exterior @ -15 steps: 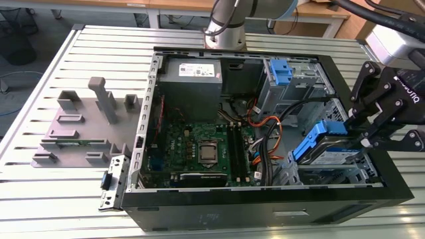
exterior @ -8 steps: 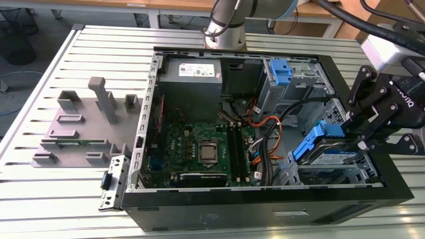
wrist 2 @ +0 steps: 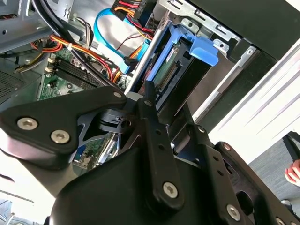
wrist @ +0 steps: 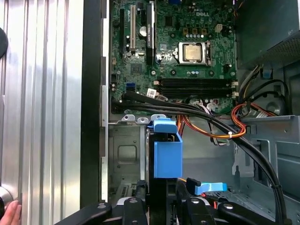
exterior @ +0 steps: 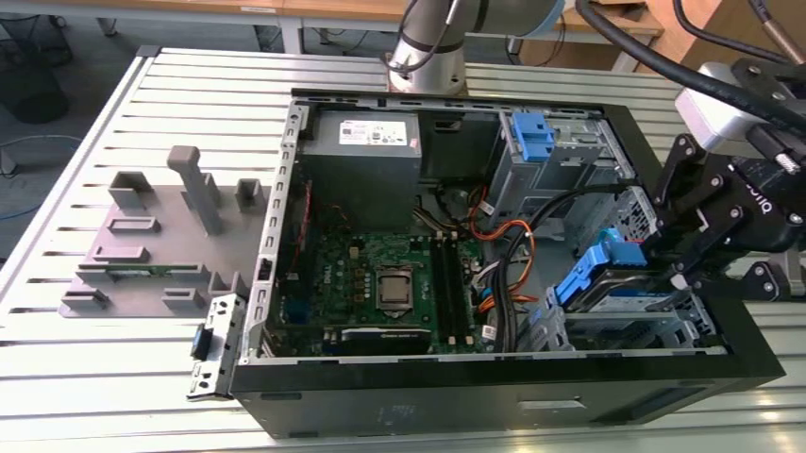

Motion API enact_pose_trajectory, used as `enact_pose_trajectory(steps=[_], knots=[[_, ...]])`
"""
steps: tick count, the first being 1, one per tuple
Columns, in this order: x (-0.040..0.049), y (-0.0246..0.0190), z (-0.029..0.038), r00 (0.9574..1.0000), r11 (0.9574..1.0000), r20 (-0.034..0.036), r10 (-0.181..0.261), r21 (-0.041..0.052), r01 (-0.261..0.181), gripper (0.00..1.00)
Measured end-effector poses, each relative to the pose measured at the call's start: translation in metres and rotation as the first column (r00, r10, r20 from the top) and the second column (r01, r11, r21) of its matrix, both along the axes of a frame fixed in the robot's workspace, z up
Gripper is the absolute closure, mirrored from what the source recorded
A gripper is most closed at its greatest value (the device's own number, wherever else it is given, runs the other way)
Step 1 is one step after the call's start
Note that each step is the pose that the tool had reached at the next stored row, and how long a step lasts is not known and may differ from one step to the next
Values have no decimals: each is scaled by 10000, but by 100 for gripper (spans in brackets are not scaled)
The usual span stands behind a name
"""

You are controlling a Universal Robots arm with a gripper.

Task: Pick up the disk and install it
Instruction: 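Insert the disk into the insertion slot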

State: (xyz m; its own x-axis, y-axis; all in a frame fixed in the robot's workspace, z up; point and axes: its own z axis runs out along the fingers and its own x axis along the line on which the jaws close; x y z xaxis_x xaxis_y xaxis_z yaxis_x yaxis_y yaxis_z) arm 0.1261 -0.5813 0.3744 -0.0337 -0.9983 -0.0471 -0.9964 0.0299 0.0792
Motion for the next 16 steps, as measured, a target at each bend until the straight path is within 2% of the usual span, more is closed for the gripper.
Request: enact_pose_trajectory(steps=[5,14,15,16], knots=[[0,0,-66,10000,10000,0,0,-13,0,65],[0,0,-72,10000,10000,1,0,-17,0,64],[0,0,-72,10000,10000,0,0,-17,0,58],[0,0,-72,10000,10000,0,0,-17,0,58]])
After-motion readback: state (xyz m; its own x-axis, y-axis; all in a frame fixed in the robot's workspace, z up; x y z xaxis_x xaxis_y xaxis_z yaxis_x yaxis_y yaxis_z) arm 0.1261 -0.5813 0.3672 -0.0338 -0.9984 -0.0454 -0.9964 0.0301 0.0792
